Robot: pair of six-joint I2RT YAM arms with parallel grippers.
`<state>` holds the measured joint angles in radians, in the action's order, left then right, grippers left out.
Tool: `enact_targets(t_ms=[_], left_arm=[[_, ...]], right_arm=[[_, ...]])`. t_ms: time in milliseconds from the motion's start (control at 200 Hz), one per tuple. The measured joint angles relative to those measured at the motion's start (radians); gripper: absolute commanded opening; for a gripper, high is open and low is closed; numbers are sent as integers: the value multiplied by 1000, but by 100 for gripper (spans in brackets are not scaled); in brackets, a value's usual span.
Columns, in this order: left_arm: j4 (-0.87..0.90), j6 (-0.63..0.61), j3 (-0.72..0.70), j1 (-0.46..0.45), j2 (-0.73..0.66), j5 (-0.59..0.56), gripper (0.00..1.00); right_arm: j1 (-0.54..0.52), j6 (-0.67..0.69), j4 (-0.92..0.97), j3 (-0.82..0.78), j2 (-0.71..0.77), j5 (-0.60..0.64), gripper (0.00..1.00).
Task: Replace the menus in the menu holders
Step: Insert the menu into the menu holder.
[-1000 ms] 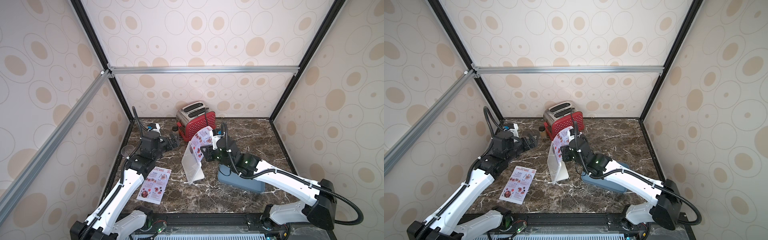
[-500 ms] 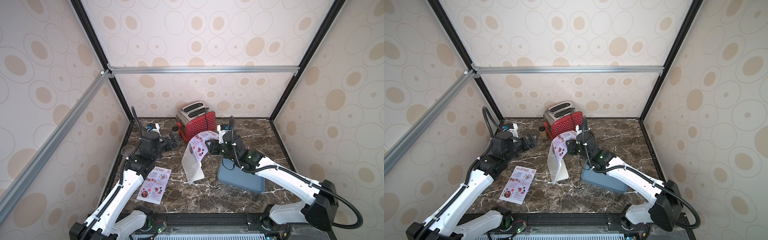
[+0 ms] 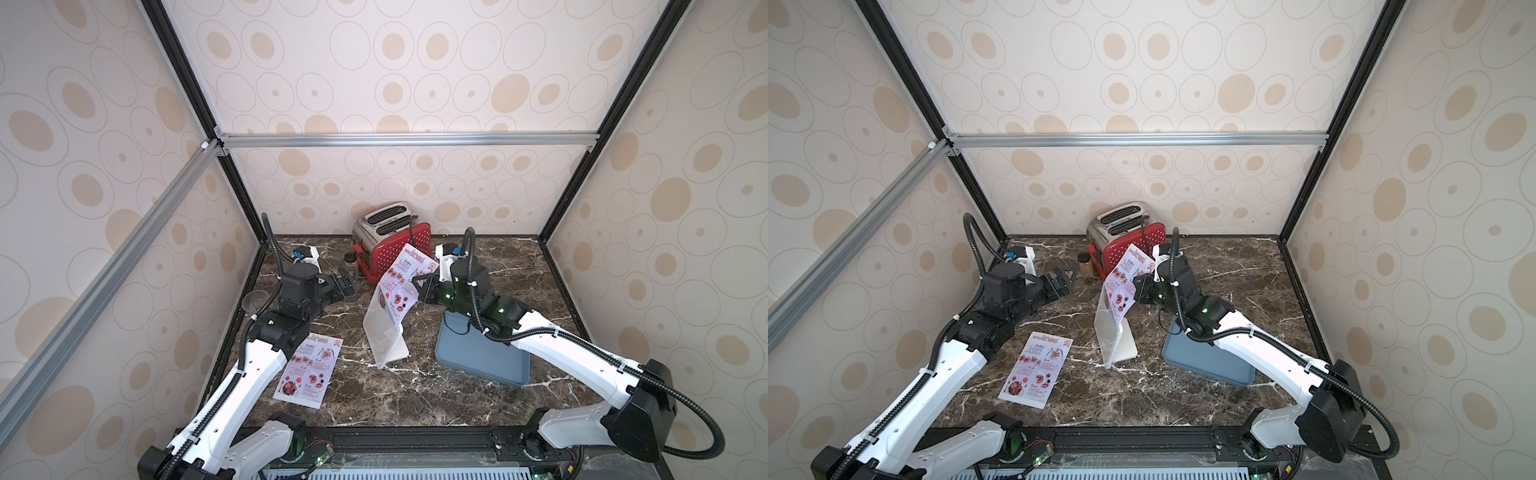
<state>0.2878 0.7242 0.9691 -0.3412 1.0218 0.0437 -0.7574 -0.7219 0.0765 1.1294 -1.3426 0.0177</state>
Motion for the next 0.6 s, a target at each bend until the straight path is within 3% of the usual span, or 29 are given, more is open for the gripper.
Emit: enact_targets(t_ms=[596], left_arm=[[0, 0, 0, 0, -6, 4, 99]], right_arm=[[-85, 24, -86, -124, 67, 51, 10]])
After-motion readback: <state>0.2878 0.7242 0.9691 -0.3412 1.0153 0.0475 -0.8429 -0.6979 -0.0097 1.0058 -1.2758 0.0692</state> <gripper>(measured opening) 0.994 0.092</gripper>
